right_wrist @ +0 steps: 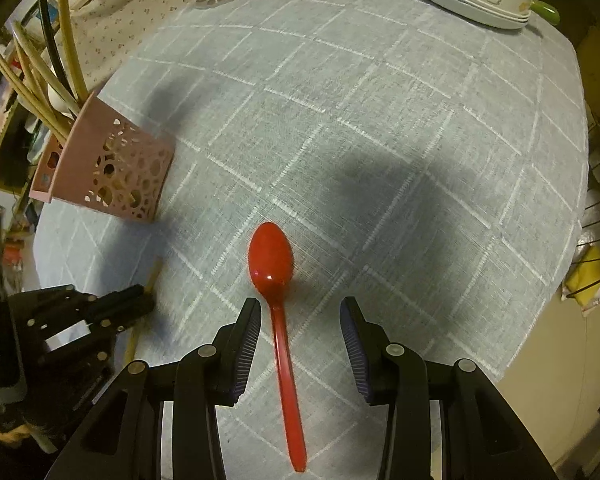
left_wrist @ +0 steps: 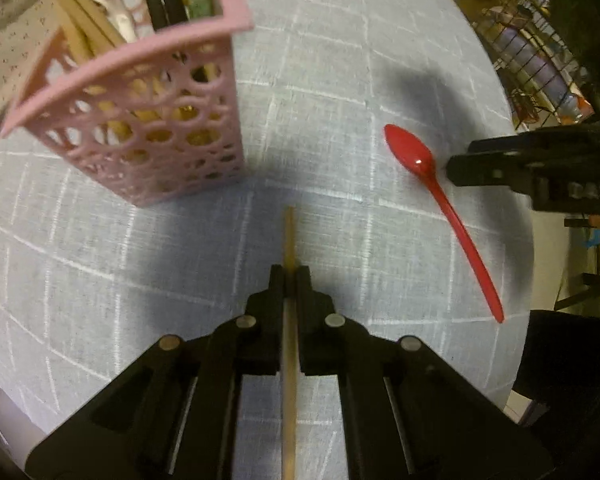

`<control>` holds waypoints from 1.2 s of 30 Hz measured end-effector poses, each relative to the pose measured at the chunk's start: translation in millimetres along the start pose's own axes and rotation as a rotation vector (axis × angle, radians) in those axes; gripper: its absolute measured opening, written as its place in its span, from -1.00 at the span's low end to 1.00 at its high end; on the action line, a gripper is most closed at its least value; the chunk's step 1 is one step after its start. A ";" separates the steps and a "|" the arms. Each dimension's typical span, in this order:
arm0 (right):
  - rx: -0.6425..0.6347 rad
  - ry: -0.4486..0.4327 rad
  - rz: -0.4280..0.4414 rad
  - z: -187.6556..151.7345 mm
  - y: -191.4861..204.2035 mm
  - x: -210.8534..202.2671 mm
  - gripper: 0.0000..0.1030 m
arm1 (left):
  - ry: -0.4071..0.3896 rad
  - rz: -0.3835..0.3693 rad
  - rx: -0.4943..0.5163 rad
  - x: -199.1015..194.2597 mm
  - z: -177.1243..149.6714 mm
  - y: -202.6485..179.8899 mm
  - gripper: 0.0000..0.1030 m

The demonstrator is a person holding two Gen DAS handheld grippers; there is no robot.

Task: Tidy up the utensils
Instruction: 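Grasp the red spoon with the right gripper while the left grasps a wooden chopstick, then lift the wooden chopstick with left and the red spoon with right toward the basket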

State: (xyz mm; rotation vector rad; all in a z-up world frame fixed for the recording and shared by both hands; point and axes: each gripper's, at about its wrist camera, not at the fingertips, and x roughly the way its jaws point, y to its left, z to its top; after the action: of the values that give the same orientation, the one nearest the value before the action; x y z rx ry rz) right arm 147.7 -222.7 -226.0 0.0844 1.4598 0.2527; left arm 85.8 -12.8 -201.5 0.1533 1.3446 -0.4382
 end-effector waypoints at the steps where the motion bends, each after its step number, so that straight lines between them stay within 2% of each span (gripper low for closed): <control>1: -0.006 0.001 -0.003 1.3 3.4 1.7 -0.19 | -0.008 -0.007 0.003 -5.7 -1.0 0.6 -0.88; 7: -0.047 0.016 -0.022 12.1 25.5 14.2 -0.19 | -0.090 -0.045 -0.018 -49.4 -16.8 19.2 -0.88; 10: -0.077 0.029 -0.067 20.2 36.5 24.4 -0.19 | -0.124 -0.060 -0.037 -61.9 -18.9 22.7 -0.88; 14: -0.119 0.035 -0.136 23.0 48.2 34.3 -0.21 | -0.152 -0.075 -0.047 -66.0 -11.1 8.7 -0.88; 15: -0.134 0.031 -0.156 23.8 52.3 35.5 -0.23 | -0.156 -0.076 -0.047 -60.5 -4.8 -0.5 -0.88; 16: -0.144 0.028 -0.167 23.6 55.8 36.5 -0.40 | -0.158 -0.078 -0.048 -59.7 -3.4 -2.1 -0.88; 17: -0.163 0.020 -0.178 23.8 59.7 36.8 -0.48 | -0.159 -0.077 -0.049 -60.0 -2.7 -1.1 -0.88; 23: -0.194 -0.012 -0.190 16.6 75.5 32.7 -0.49 | -0.205 -0.063 -0.048 -75.2 -6.8 0.9 -0.88; 28: -0.178 -0.141 -0.121 1.7 74.2 -17.3 -0.49 | -0.298 -0.032 -0.040 -102.5 -6.0 2.8 -0.88; 30: -0.170 -0.225 -0.077 -6.8 74.7 -44.8 -0.49 | -0.350 -0.029 -0.033 -116.1 -5.4 0.8 -0.88; 36: -0.145 -0.429 0.007 -17.4 68.6 -116.7 -0.49 | -0.559 -0.009 -0.013 -166.4 -5.9 -15.6 -0.88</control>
State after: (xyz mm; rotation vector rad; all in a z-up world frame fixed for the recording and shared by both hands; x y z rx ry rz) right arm 111.9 -183.6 -100.2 0.0234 1.0117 0.3238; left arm 48.1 11.4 -40.4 0.0095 0.7992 -0.4393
